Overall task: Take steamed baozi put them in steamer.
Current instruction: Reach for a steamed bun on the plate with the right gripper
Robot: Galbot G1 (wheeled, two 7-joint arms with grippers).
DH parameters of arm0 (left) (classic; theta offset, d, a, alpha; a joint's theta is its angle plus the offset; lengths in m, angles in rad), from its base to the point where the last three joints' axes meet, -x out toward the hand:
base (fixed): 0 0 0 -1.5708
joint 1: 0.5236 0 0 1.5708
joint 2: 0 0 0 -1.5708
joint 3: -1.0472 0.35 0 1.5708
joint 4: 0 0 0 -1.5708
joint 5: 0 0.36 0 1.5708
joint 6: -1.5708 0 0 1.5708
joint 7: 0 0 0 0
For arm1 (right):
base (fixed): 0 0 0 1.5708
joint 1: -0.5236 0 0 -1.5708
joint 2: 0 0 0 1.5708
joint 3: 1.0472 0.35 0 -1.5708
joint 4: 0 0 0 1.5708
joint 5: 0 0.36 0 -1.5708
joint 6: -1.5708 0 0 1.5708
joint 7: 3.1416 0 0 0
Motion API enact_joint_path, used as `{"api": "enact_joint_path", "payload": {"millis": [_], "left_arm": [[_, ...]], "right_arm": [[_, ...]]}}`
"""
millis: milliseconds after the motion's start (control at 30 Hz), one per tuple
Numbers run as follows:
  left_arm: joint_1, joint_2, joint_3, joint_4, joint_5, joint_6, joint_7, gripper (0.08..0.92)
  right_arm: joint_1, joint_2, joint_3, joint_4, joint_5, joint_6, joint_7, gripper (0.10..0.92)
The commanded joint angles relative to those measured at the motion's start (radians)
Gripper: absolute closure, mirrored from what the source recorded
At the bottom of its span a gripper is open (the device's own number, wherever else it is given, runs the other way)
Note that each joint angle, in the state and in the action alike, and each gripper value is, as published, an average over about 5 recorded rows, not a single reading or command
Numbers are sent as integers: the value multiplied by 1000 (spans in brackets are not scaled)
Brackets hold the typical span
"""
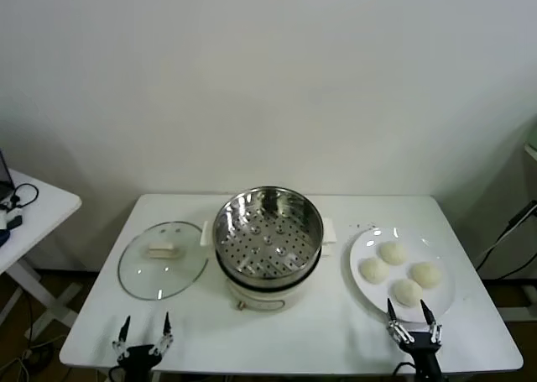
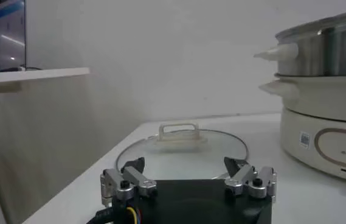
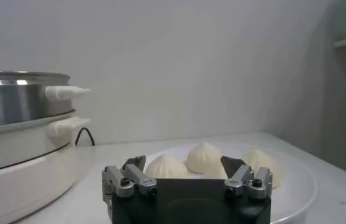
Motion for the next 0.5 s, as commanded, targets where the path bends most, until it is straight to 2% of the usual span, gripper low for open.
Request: {"api": "enact_joint_path", "payload": {"millis": [33,200,267,333,400,500], "left_arm": [[2,3,-2,-4,8,-8,-1,177],[0,8,-2,-1,14,-21,-3,177],[-1,10,-3,-3,15,-24,-3,177],[-3,12,-3,-5,17,-25,-3,177],[-4,13,-4,-8,19,-25,-3,177],[-3,14,-4,-9,23,-27,-2,177]], "right_arm": [[142,-87,59,129,64,-318,21,203],[379,-240,45,125,287,-663,26,203],[484,-318,11,87,321,-802,0,203],[589,-413,-55,39,271,-922,-85,203],[705,-533,-160,-12,133,-985,-228,203],[887,-684,-367,-94,-190,-904,-491,203]]}}
